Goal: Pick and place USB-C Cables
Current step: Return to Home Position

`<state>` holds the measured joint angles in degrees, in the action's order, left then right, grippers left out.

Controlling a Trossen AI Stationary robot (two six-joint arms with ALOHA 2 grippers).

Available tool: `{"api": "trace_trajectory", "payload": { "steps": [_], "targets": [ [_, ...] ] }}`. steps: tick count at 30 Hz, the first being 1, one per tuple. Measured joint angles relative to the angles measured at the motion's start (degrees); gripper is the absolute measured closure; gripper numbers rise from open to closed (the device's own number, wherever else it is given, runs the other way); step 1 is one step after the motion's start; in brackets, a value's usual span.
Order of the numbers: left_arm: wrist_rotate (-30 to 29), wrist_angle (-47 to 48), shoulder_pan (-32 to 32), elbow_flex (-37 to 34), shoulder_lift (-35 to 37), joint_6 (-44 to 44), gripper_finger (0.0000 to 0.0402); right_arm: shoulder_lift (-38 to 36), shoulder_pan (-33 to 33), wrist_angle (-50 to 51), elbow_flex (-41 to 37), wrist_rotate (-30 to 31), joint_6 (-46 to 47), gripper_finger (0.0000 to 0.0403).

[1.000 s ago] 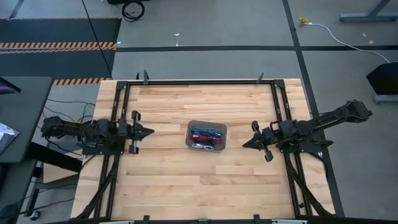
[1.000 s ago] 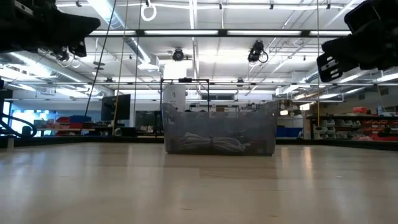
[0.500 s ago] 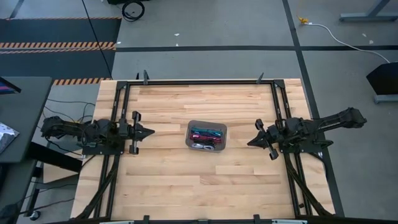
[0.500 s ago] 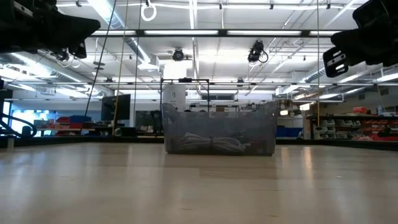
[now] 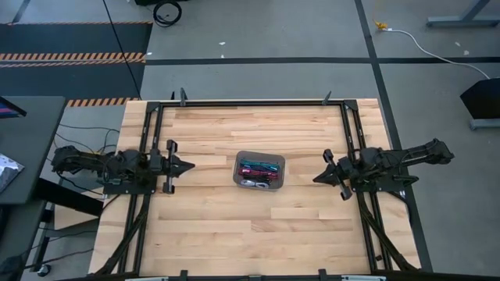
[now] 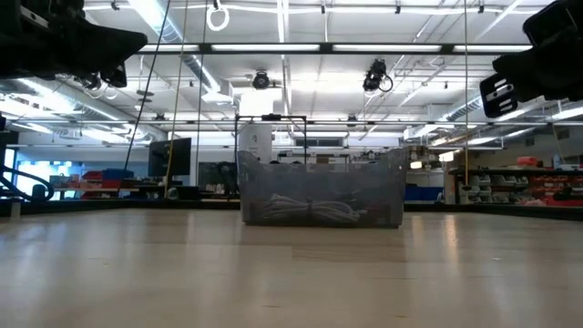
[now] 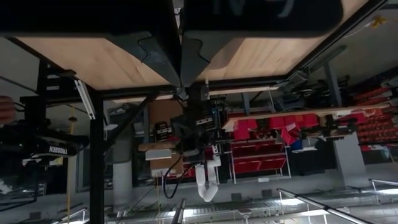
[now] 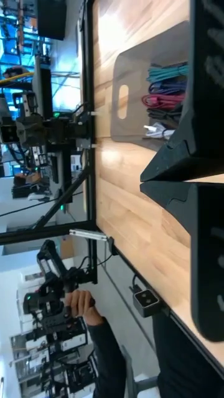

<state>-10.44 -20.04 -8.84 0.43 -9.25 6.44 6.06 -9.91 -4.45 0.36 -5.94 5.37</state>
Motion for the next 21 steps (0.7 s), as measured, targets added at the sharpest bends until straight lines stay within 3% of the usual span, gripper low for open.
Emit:
{"api": "trace_trajectory", "payload": {
  "steps": [6,21],
  "targets": [
    [0.0,0.42,0.0,0.0,-0.09,-0.87,0.0393,0.0,0.0,0.82,0.0,2.94,0.48,0.0398],
    [0.0,0.42,0.0,0.0,-0.09,-0.85,0.0392,0.0,0.0,0.15,0.0,3.09,0.46,0.0398]
  ]
}}
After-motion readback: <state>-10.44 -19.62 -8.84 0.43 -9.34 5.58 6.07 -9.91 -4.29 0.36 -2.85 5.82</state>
